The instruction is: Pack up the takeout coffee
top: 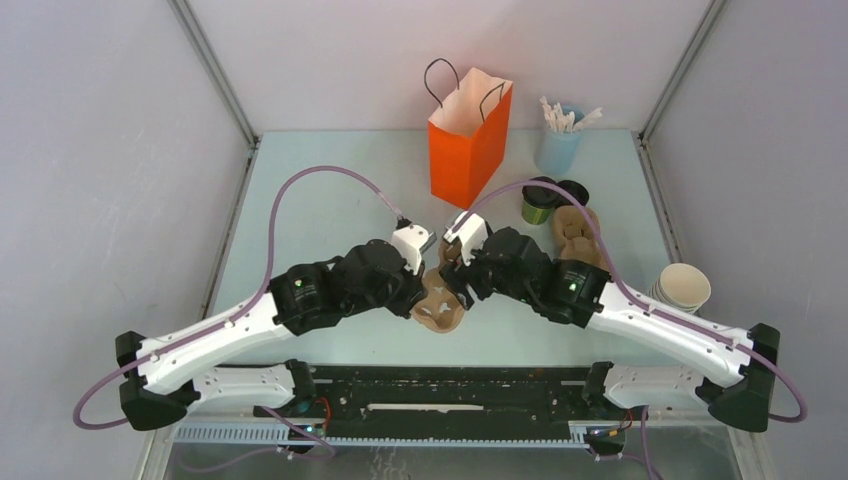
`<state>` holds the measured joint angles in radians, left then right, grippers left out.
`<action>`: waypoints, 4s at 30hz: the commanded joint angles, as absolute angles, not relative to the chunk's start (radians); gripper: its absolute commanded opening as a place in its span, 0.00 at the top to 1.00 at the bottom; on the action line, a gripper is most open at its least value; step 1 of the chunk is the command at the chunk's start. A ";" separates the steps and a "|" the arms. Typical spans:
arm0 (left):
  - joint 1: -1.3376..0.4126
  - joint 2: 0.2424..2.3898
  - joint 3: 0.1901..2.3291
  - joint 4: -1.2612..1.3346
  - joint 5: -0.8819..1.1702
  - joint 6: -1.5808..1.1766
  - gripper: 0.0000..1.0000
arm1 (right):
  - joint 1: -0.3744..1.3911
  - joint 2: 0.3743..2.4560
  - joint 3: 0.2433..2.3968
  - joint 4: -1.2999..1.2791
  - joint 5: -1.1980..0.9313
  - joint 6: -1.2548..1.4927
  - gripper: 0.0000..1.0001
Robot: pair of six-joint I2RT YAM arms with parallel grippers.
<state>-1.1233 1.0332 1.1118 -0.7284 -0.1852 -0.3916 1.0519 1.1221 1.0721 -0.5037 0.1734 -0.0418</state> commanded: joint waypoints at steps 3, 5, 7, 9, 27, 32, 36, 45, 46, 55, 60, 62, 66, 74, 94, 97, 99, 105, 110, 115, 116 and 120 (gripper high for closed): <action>-1.124 1.020 1.101 -0.732 -0.207 -0.398 1.00 | 1.074 1.137 1.074 -0.408 0.229 -0.059 0.25; -1.124 1.023 1.103 -0.734 -0.210 -0.398 1.00 | 1.074 1.143 1.075 -0.409 0.224 -0.058 0.30; -1.124 1.025 1.105 -0.733 -0.209 -0.399 1.00 | 1.076 1.151 1.075 -0.408 0.206 -0.063 0.37; -1.124 1.026 1.107 -0.735 -0.209 -0.399 1.00 | 1.079 1.157 1.075 -0.407 0.204 -0.063 0.38; -0.659 0.916 1.223 -0.674 -0.093 -0.525 0.15 | 1.046 0.911 0.949 -0.553 0.375 0.076 0.53; -0.552 1.147 1.410 -0.461 -0.124 -0.523 0.06 | 1.010 0.750 0.888 -0.617 0.408 0.136 0.54; -0.526 1.423 1.671 -0.350 -0.121 -0.399 0.00 | 1.002 0.644 0.862 -0.643 0.409 0.143 0.55; -0.431 2.037 2.391 -0.430 -0.150 -0.345 0.00 | 0.997 0.567 0.861 -0.679 0.349 0.192 0.55; -0.424 2.069 2.417 -0.407 -0.158 -0.350 0.00 | 0.997 0.559 0.862 -0.682 0.347 0.189 0.55; -0.365 2.245 2.423 -0.110 -0.017 -0.535 0.15 | 0.997 0.527 0.861 -0.662 0.336 0.169 0.56; -0.355 2.318 2.446 -0.008 0.078 -0.619 0.34 | 0.997 0.531 0.863 -0.661 0.340 0.172 0.57; -0.354 2.336 2.451 0.056 0.126 -0.641 0.41 | 0.997 0.533 0.866 -0.658 0.340 0.171 0.58; -0.351 2.351 2.497 0.048 0.142 -0.636 0.82 | 0.997 0.538 0.876 -0.663 0.347 0.163 0.58; -0.322 2.076 2.321 -0.068 0.338 -0.560 1.00 | 0.999 0.556 0.894 -0.667 0.298 0.119 0.58; -0.531 1.067 1.065 0.139 0.648 -0.736 1.00 | 1.005 0.564 1.219 -0.796 -0.151 0.113 0.61; -0.561 1.037 0.999 0.162 0.668 -0.734 1.00 | 1.005 0.565 1.323 -0.834 -0.202 0.122 0.61; -0.585 1.023 0.946 0.191 0.661 -0.741 1.00 | 1.005 0.585 1.398 -0.867 -0.240 0.116 0.61; -0.634 1.022 0.883 0.228 0.638 -0.723 1.00 | 1.005 0.707 1.602 -0.950 -0.191 0.081 0.61; -0.639 1.055 0.977 0.235 0.696 -0.680 1.00 | 1.003 0.787 1.647 -0.923 -0.145 0.036 0.61; -0.646 1.199 1.216 0.069 0.727 -0.560 1.00 | 0.999 0.795 1.607 -0.863 -0.008 0.035 0.62; -0.648 1.217 1.235 0.073 0.745 -0.552 1.00 | 0.998 0.796 1.598 -0.862 0.026 0.036 0.62; -0.676 1.264 1.268 0.083 0.809 -0.534 1.00 | 0.993 0.803 1.574 -0.873 0.031 0.030 0.62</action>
